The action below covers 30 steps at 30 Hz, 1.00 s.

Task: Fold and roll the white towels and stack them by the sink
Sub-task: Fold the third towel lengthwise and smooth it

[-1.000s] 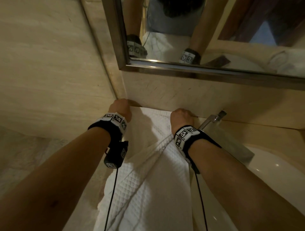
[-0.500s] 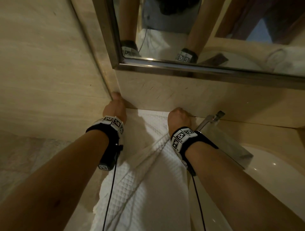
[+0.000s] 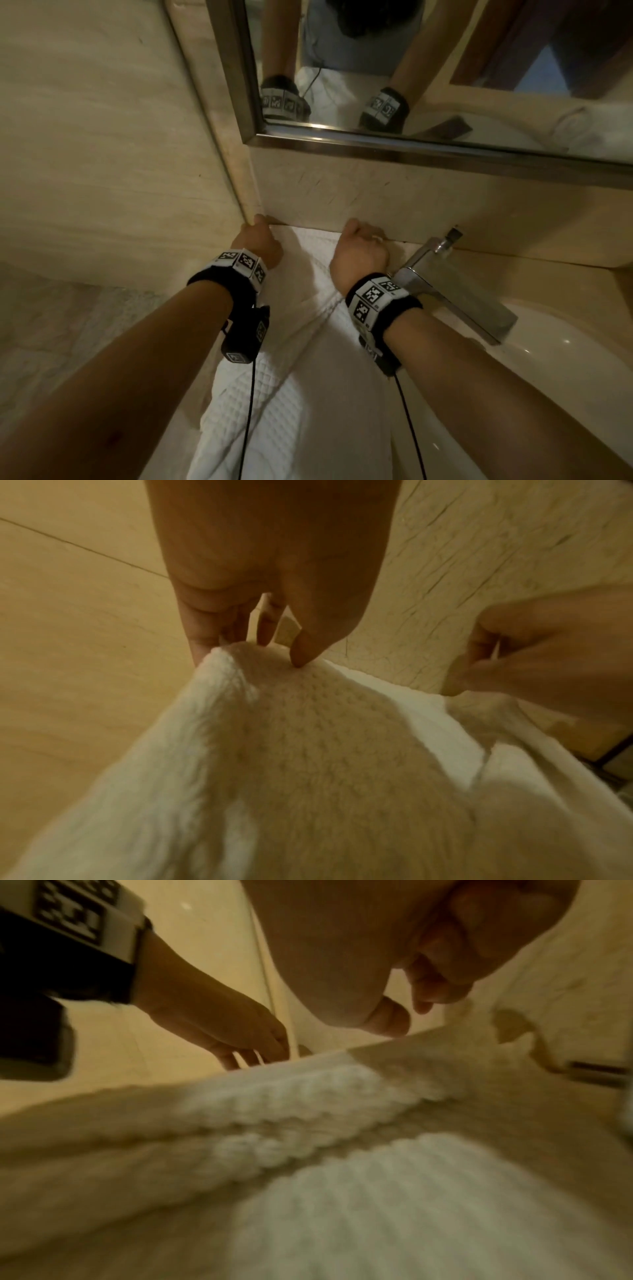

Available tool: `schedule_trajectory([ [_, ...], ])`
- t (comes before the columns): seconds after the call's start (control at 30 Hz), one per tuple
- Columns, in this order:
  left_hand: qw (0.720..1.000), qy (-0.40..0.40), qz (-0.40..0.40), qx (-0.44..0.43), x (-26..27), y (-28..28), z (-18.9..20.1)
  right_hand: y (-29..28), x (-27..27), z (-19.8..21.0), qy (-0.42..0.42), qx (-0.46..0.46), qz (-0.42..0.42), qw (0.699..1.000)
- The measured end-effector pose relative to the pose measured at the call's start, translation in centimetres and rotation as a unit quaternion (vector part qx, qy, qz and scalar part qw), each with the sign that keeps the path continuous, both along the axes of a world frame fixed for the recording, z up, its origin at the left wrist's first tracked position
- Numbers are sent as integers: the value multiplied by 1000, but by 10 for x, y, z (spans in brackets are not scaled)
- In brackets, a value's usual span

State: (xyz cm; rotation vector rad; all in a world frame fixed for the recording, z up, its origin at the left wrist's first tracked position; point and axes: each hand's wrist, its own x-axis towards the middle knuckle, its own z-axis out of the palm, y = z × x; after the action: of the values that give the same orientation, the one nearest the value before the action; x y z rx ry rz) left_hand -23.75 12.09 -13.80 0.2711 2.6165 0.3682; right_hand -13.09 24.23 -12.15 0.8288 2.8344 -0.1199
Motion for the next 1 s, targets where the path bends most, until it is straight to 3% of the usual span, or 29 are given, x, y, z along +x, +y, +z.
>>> schedule_trajectory([
  [0.1, 1000, -1, 11, 8, 9, -6, 0, -27, 7, 4, 22, -153, 73, 985],
  [0.17, 999, -12, 38, 24, 21, -14, 2, -42, 12, -3, -56, -304, 78, 948],
  [0.2, 997, -24, 62, 32, 28, -20, 3, -48, 16, -7, -105, -337, 82, 932],
  [0.3, 992, -81, 87, 36, 45, -42, 1, -57, 29, -13, -156, -326, 109, 926],
  [0.47, 978, -184, 92, 15, 70, -76, 6, -62, 45, -13, -112, -313, 105, 937],
  [0.73, 947, -320, -1, -27, 123, -109, 22, -80, 71, -19, -21, -251, 105, 962],
  [0.8, 950, -288, -73, -99, 130, -115, 25, -84, 76, -19, -7, -237, 106, 966],
  [0.87, 956, -205, -99, -183, 135, -118, 29, -86, 80, -21, -6, -228, 109, 968],
  [1.0, 966, -120, -133, -187, 150, -116, 36, -80, 89, -24, -35, -254, 113, 960],
])
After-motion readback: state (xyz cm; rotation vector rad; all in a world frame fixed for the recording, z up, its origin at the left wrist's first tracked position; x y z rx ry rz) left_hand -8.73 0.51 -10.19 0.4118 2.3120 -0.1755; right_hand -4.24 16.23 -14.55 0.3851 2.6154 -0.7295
